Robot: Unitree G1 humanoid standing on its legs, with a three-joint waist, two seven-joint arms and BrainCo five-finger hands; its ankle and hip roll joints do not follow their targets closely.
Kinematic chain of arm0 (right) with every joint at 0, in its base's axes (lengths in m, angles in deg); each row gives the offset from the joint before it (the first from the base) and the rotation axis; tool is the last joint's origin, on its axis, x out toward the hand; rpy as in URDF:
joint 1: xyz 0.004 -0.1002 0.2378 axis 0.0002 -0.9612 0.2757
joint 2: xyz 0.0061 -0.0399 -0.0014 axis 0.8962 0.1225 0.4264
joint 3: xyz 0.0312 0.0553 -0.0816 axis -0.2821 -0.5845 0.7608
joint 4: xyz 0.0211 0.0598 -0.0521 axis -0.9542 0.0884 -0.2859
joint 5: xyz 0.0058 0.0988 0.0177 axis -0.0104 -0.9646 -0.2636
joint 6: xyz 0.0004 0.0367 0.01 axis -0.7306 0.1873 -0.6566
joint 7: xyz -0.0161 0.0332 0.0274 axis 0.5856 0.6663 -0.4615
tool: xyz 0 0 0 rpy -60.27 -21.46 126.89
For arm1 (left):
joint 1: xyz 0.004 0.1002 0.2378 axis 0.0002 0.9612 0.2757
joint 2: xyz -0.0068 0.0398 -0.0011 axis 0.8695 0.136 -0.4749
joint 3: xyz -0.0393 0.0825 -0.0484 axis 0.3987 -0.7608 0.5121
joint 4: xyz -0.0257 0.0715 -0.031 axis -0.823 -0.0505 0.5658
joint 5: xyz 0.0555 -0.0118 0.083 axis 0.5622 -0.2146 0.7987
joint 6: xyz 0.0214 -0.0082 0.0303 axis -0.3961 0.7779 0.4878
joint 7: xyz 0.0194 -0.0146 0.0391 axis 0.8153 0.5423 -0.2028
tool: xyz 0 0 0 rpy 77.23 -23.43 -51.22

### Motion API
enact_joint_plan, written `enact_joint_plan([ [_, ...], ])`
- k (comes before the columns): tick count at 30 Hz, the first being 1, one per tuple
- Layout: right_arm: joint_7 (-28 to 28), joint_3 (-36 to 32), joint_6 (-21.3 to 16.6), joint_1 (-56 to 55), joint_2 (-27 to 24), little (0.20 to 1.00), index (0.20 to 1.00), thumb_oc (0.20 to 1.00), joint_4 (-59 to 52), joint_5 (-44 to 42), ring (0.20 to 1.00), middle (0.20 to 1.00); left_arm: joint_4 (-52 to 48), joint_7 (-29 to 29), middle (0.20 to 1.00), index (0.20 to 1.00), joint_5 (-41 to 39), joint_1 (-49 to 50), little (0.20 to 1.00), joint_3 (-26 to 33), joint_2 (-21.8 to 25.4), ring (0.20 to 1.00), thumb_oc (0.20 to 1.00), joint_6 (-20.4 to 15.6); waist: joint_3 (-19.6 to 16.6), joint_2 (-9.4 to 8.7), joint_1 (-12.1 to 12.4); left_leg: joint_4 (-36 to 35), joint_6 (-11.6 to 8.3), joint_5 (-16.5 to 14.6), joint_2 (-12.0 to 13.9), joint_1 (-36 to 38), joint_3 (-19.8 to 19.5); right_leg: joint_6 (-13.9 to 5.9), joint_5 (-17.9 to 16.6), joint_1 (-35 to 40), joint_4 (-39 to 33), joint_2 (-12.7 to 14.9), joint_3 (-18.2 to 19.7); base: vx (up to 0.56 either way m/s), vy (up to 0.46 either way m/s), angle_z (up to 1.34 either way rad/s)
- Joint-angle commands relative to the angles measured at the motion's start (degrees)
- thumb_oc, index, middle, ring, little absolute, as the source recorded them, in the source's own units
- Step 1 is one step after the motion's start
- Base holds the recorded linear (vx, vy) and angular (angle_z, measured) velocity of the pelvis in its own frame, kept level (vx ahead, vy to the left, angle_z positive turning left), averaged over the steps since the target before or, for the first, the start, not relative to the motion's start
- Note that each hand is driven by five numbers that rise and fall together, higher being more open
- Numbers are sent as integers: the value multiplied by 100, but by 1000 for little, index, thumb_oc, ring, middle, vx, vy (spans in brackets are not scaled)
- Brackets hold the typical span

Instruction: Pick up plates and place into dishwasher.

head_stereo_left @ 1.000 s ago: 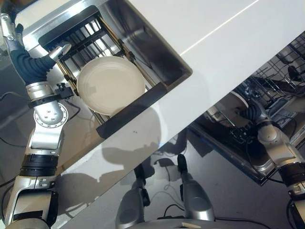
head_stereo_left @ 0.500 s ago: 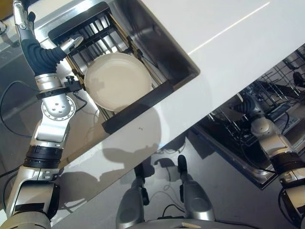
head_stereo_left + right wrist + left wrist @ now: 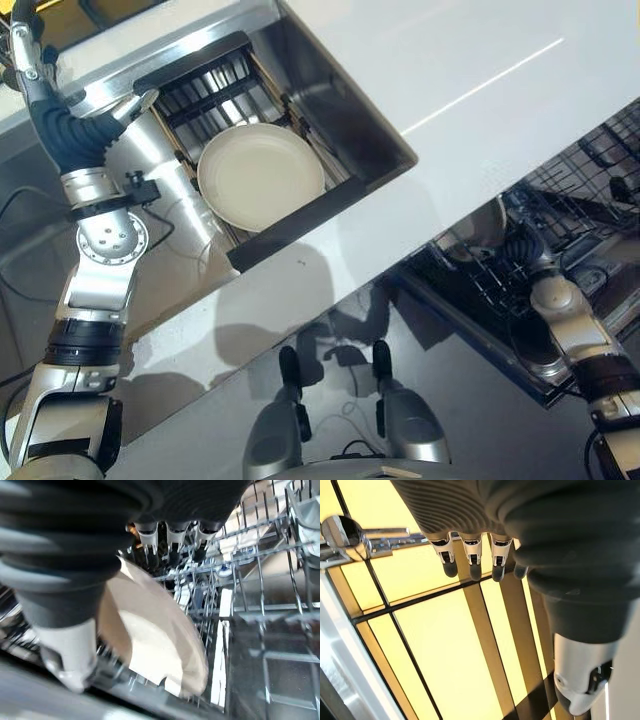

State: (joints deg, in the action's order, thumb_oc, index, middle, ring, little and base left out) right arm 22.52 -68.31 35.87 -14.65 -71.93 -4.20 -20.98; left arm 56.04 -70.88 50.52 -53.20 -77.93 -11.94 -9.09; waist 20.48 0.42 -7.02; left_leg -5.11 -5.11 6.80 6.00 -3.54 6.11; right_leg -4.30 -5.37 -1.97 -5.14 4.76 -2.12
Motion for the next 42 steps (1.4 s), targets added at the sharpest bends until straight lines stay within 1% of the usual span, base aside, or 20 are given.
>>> enact_joint_plan([
  [1, -33, -106, -248, -360, 112, 1000, 1000, 1000, -451, 196, 1000, 1000, -55, 73, 1000, 1000, 221, 312, 1000, 269, -157, 1000, 1000, -315, -816, -148, 9, 83, -42, -292, 147, 217, 56, -224, 8, -243, 291, 171, 105, 91, 30, -1],
  [5, 102, -543, -247, -625, 101, 1000, 1000, 1000, -803, 276, 1000, 1000, -117, 142, 1000, 1000, 285, 688, 1000, 434, -272, 1000, 1000, -346, -1039, -144, -53, 67, -47, -327, 214, 400, 110, -220, 45, -74, 261, 114, 142, 92, 26, 0],
  [8, 494, -1009, -353, -768, 108, 1000, 1000, 1000, -1280, 170, 1000, 1000, -145, 178, 1000, 1000, 345, 1000, 1000, 533, -335, 1000, 1000, -359, -1199, -124, -88, 61, -53, -349, 267, 525, 135, -205, 99, 44, 266, 52, 175, 86, 17, 0],
  [9, 572, -1099, -332, -798, 114, 1000, 1000, 1000, -1412, 155, 1000, 1000, -149, 161, 1000, 1000, 377, 1063, 1000, 527, -362, 1000, 1000, -363, -1228, -116, -92, 61, -56, -355, 279, 552, 140, -201, 109, 66, 267, 43, 182, 78, 30, -2],
  [11, 857, -1401, -451, -841, 163, 1000, 1000, 1000, -1831, 152, 1000, 1000, -138, 166, 1000, 1000, 508, 1294, 1000, 557, -455, 1000, 1000, -393, -1318, -78, -110, 63, -63, -371, 311, 631, 152, -185, 136, 141, 246, 9, 207, 73, 46, 0],
  [14, 1022, -1626, -622, -912, 239, 1000, 1000, 1000, -2167, 218, 1000, 1000, -180, 284, 1000, 1000, 484, 1536, 1000, 632, -569, 1000, 1000, -424, -1390, -51, -101, 78, -77, -397, 353, 718, 165, -167, 168, 218, 221, -21, 249, 34, 31, -3],
  [15, 1055, -1705, -701, -932, 266, 1000, 1000, 1000, -2286, 241, 1000, 1000, -207, 329, 1000, 1000, 468, 1652, 1000, 675, -618, 1000, 1000, -427, -1417, -63, -90, 112, -87, -337, 376, 723, 182, -145, 129, 219, 234, -39, 265, 0, 0, 0],
  [19, 997, -1889, -969, -1061, 201, 1000, 1000, 1000, -2492, 229, 1000, 1000, -231, 569, 1000, 1000, 449, 1876, 1000, 804, -672, 1000, 1000, -408, -1529, -121, -49, 365, -153, -394, 460, 770, 188, -73, 198, 335, 247, -116, 306, 67, -12, -1],
  [20, 954, -1938, -1004, -1085, 165, 1000, 1000, 1000, -2528, 165, 1000, 1000, -237, 632, 1000, 1000, 445, 1900, 1000, 826, -662, 1000, 1000, -390, -1558, -130, -43, 473, -175, -497, 470, 788, 157, -59, 269, 393, 244, -139, 321, 118, -31, 0],
  [23, 800, -2010, -1080, -1125, 48, 1000, 1000, 1000, -2616, 65, 1000, 1000, -199, 849, 1000, 1000, 469, 1973, 1000, 892, -643, 1000, 1000, -345, -1532, -212, 5, 1152, -190, -702, 412, 611, 9, 41, 294, 464, 349, -163, 407, 111, -25, 1],
  [25, 692, -1979, -1065, -1094, -20, 1000, 1000, 1000, -2668, 24, 1000, 1000, -177, 1069, 1000, 1000, 508, 2029, 1000, 910, -577, 1000, 1000, -177, -1497, -235, 102, 1304, -123, -649, 302, 408, -254, 77, 238, 498, 417, -160, 486, 107, 61, -2],
  [27, 716, -1859, -1067, -996, -76, 1000, 1000, 1000, -2664, -49, 1000, 1000, -105, 1296, 1000, 1000, 543, 2071, 1000, 861, -450, 1000, 1000, 70, -1509, -187, 229, 1007, -13, -579, 119, 381, -609, 79, 307, 533, 466, -173, 575, 142, 128, -30],
  [28, 741, -1798, -1063, -949, -87, 1000, 1000, 1000, -2680, -92, 1000, 1000, -63, 1380, 1000, 1000, 610, 2073, 1000, 795, -385, 1000, 1000, 206, -1510, -147, 288, 874, 4, -519, 31, 353, -755, 77, 356, 552, 492, -188, 607, 152, 125, -47],
  [29, 758, -1752, -1031, -915, -113, 1000, 1000, 1000, -2700, -158, 1000, 1000, -8, 1485, 1000, 1000, 652, 2060, 1000, 718, -307, 1000, 1000, 301, -1496, -133, 333, 903, 5, -505, -67, 280, -857, 79, 397, 569, 523, -178, 643, 124, 124, -40],
  [31, 774, -1722, -997, -894, -152, 1000, 1000, 1000, -2686, -233, 1000, 1000, 74, 1622, 1000, 1000, 687, 2016, 1000, 611, -270, 1000, 1000, 393, -1493, -96, 288, 907, 2, -561, -98, 325, -831, 54, 445, 514, 566, -135, 658, 95, 154, -29],
  [33, 745, -1728, -995, -942, -136, 1000, 1000, 1000, -2667, -236, 1000, 1000, 128, 1691, 1000, 1000, 736, 1982, 1000, 506, -249, 1000, 1000, 534, -1507, -32, 241, 763, 9, -544, -120, 428, -814, 27, 439, 471, 580, -111, 647, 115, 168, -13],
  [35, 665, -1769, -1017, -1059, -138, 1000, 1000, 1000, -2679, -286, 1000, 1000, 271, 1835, 1000, 1000, 748, 1889, 1000, 412, -147, 1000, 1000, 741, -1512, 36, 128, 632, 33, -543, -156, 524, -732, -30, 420, 433, 575, -67, 660, 140, 162, 4],
  [36, 660, -1778, -1015, -1087, -133, 1000, 1000, 1000, -2680, -285, 1000, 1000, 307, 1872, 1000, 1000, 757, 1862, 1000, 387, -121, 1000, 1000, 790, -1510, 47, 103, 610, 39, -549, -167, 542, -718, -44, 415, 421, 578, -57, 670, 110, 136, -8],
  [39, 679, -1775, -963, -1112, -230, 1000, 1000, 1000, -2685, -365, 1000, 1000, 471, 1953, 1000, 1000, 837, 1638, 1000, 149, 45, 1000, 1000, 1082, -1426, 109, -31, 560, 74, -594, -226, 559, -615, -137, 389, 268, 638, 28, 736, 42, 156, -9],
  [42, 774, -1627, -996, -917, -453, 1000, 1000, 1000, -2577, -517, 1000, 1000, 809, 1689, 1000, 1000, 1024, 1251, 1000, -279, 195, 1000, 1000, 1205, -1226, 180, -166, 587, 120, -628, -307, 440, -509, -203, 334, -30, 761, 96, 834, -74, 193, -12],
])
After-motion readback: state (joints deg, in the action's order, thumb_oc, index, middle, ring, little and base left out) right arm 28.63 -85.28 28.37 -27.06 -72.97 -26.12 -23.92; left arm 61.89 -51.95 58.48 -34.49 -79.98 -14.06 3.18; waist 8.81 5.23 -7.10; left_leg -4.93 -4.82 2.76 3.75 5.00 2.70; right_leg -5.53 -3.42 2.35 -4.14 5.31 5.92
